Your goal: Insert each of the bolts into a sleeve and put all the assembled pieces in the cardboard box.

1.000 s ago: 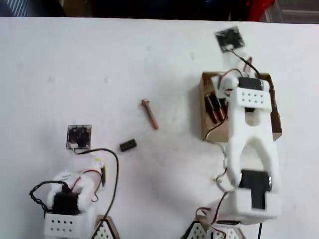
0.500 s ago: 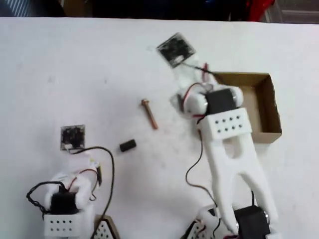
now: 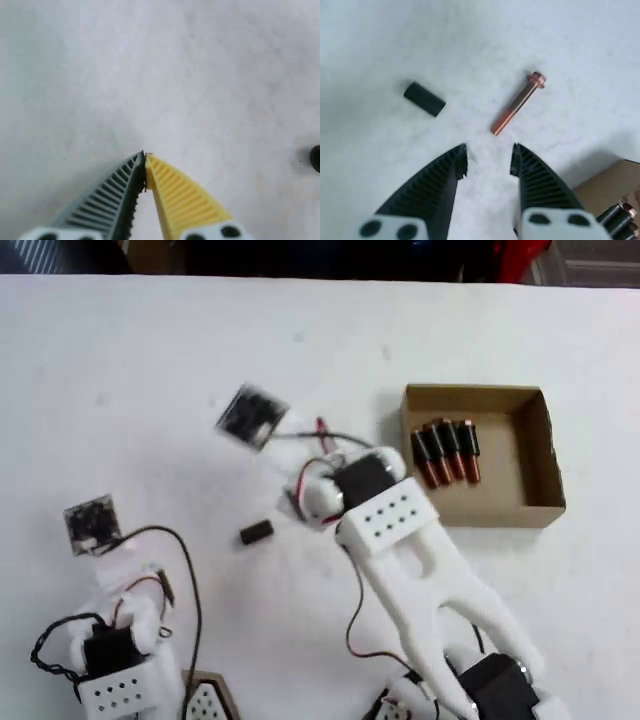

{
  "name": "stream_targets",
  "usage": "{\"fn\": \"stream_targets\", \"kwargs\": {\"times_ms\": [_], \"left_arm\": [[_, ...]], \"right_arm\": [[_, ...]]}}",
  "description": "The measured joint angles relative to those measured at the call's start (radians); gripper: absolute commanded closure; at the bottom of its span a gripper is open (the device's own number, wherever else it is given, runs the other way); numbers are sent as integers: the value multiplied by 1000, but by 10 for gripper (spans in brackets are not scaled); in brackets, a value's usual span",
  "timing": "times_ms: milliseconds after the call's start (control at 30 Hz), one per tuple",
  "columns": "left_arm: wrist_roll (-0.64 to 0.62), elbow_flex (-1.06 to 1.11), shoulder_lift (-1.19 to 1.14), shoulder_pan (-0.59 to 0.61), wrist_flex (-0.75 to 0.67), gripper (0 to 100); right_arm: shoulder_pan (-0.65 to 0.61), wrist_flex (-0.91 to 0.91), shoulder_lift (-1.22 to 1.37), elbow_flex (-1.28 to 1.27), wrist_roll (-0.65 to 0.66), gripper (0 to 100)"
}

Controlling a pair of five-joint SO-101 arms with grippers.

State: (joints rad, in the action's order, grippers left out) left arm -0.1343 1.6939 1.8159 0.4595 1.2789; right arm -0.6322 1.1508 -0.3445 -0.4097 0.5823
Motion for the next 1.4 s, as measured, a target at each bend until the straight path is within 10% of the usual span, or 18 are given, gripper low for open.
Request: {"fn": "stream_targets", "kwargs": {"times_ms": [500,1400], "left_arm": [[127,0,0,155,0,977],[129,0,0,155,0,977]], "right_arm": [[-170,-296,0,-282,505,839],[-210,-413,621,5,535,908]]}}
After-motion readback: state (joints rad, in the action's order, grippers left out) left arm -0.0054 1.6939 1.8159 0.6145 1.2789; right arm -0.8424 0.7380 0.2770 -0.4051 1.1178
